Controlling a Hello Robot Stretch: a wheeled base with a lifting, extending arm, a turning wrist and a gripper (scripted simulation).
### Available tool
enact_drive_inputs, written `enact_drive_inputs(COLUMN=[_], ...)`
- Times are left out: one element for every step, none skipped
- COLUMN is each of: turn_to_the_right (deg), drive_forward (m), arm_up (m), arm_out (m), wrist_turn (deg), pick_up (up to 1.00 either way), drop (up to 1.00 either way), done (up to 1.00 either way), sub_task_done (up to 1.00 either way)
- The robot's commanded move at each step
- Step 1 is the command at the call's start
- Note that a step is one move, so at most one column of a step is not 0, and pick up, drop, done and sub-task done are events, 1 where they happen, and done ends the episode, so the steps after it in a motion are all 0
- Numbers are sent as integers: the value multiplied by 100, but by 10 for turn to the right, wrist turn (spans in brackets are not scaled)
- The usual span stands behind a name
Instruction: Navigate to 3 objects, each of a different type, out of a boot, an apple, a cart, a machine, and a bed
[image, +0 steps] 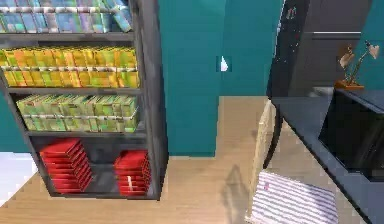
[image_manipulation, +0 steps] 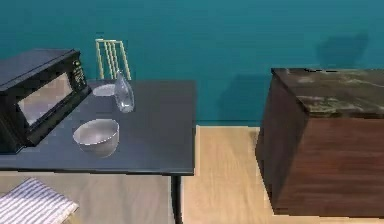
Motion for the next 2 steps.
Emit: enact_drive_inputs(turn_to_the_right=[-450,-450], drive_forward=[0,0], arm_up=[0,0], arm_out=[0,0], wrist_turn=[0,0], pick_up=[0,0], drop=[0,0], done=[0,0], sub_task_done=[0,0])
